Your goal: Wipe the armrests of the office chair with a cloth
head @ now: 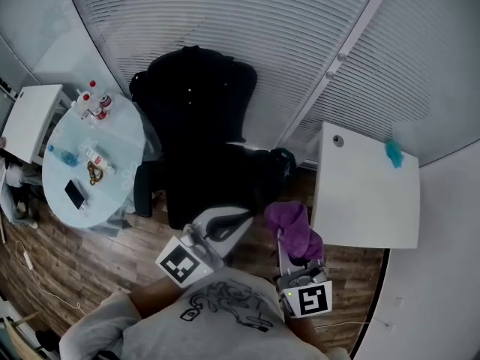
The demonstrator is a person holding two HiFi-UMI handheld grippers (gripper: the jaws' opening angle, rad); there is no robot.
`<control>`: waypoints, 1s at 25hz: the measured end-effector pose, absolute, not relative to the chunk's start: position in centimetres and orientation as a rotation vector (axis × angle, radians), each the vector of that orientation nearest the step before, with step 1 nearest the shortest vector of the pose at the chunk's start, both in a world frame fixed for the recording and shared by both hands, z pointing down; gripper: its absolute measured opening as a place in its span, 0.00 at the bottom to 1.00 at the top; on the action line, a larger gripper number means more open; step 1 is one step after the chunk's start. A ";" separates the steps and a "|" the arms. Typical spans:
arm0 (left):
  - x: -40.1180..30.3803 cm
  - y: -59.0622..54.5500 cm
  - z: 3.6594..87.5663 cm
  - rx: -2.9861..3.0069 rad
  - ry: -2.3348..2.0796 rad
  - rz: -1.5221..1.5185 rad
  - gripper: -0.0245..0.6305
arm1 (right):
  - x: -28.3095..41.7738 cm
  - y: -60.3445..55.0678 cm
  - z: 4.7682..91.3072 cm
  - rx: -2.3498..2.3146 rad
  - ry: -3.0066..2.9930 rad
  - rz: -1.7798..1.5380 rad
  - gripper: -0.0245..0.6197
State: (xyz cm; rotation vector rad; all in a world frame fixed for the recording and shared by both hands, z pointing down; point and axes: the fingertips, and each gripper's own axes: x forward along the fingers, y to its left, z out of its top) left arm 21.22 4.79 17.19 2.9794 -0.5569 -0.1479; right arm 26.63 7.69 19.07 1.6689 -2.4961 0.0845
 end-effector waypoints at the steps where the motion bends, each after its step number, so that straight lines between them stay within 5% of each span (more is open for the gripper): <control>1: 21.1 4.0 17.2 2.981 -0.561 -0.157 0.04 | 26.5 6.9 19.2 1.669 -2.494 0.086 0.09; 25: 25.0 -3.8 20.1 2.893 -0.571 -0.098 0.04 | 30.2 -1.2 20.3 1.609 -2.508 0.127 0.09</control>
